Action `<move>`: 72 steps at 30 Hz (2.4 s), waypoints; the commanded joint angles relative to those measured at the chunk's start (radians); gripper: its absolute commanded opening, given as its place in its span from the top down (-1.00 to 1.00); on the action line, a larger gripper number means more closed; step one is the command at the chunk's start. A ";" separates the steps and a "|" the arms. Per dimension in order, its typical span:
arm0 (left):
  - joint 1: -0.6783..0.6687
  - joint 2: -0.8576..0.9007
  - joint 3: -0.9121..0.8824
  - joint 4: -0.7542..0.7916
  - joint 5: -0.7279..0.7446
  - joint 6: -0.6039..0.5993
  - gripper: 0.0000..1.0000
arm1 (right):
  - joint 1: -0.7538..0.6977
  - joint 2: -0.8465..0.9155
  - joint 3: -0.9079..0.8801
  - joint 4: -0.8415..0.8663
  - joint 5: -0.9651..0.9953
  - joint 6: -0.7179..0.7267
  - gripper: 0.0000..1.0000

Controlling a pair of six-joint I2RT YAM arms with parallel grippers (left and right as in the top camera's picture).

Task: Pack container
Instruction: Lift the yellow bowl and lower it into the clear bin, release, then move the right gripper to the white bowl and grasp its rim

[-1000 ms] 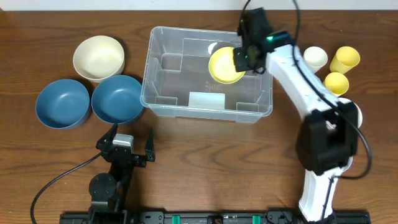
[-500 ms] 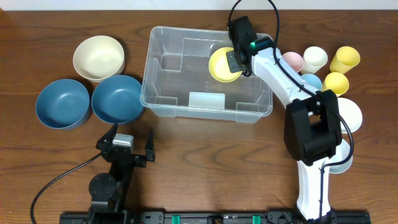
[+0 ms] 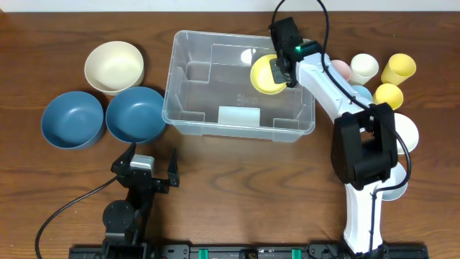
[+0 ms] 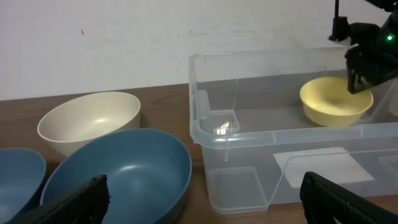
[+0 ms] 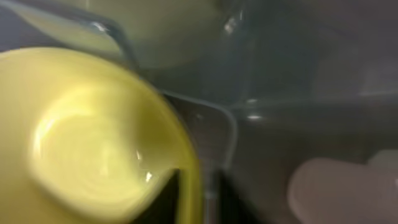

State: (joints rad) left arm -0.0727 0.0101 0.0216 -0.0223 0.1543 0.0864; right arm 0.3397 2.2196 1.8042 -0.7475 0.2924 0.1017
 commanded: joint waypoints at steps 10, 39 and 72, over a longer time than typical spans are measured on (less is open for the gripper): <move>0.005 -0.006 -0.018 -0.034 0.018 0.010 -0.96 | 0.053 0.011 0.091 -0.080 0.028 -0.037 -0.35; 0.005 -0.006 -0.018 -0.034 0.018 0.010 -0.96 | -0.162 -0.602 0.348 -0.951 -0.082 0.375 -0.71; 0.005 -0.006 -0.018 -0.034 0.018 0.010 -0.96 | -0.885 -0.629 -0.711 -0.136 -0.205 0.286 -0.40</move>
State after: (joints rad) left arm -0.0727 0.0101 0.0216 -0.0223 0.1543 0.0864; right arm -0.5385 1.5681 1.1244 -0.9047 0.1001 0.3931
